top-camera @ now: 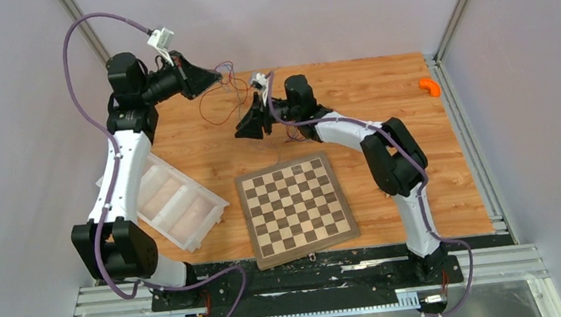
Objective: Untangle the cables
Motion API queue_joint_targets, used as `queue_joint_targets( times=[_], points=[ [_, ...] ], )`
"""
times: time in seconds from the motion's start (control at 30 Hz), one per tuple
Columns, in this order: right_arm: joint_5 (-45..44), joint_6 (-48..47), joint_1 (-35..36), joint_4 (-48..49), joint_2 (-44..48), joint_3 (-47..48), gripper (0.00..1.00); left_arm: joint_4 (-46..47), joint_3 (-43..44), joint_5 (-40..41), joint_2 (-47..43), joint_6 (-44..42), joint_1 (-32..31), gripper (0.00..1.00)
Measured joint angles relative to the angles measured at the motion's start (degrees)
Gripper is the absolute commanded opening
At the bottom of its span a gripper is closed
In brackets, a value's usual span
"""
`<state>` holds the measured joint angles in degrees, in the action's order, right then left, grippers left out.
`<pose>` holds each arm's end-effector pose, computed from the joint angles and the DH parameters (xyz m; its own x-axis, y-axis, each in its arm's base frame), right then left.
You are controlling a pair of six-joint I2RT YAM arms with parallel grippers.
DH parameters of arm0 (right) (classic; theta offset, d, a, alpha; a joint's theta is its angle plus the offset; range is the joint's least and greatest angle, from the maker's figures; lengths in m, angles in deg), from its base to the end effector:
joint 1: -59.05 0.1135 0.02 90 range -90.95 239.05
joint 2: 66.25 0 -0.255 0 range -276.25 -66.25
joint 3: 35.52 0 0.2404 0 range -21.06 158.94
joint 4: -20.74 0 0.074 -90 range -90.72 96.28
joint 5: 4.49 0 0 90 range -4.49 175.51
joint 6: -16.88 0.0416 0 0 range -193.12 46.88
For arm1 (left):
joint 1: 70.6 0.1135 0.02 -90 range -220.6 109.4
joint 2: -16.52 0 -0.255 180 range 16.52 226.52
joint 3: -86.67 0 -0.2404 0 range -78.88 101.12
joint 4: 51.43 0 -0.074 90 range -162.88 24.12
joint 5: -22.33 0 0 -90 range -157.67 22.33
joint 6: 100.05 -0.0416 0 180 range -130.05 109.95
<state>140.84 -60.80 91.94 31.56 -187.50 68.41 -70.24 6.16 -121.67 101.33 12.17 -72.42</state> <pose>0.3835 0.2887 0.2489 -0.3052 -0.0528 -0.9508 -0.9519 0.0463 0.3030 0.3264 -0.0440 0.4213 -0.3787 -0.2104 -0.9013 0.7367 0.5210 -0.4311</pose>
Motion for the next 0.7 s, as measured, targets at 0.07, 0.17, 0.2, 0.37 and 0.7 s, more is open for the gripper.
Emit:
queue_joint_targets(
  times=[0.07, 0.17, 0.2, 0.37, 0.7],
  points=[
    [-2.7, -0.4, 0.8, -0.2, -2.6, 1.3, 0.0, 0.5, 0.0, -0.2, 0.0, 1.2, 1.0, 0.05],
    [-6.5, -2.5, 0.2, -4.3, -4.3, 1.5, 0.0, -0.2, 0.0, -0.4, 0.0, 1.7, 4.3, 0.11],
    [-7.7, -3.2, -0.6, -6.0, -4.4, 1.2, 0.0, -1.1, 0.0, -0.4, -0.1, 1.5, 6.1, 0.11],
    [-13.4, -6.5, -9.6, -9.9, -1.1, -3.2, 0.0, -7.8, -3.1, 0.3, -3.4, -1.1, 15.9, 0.15],
    [-16.9, -8.3, -19.3, -13.3, 2.7, -5.1, 0.0, -16.8, -8.8, 1.6, -9.2, -9.2, 27.0, 0.0]
  ],
)
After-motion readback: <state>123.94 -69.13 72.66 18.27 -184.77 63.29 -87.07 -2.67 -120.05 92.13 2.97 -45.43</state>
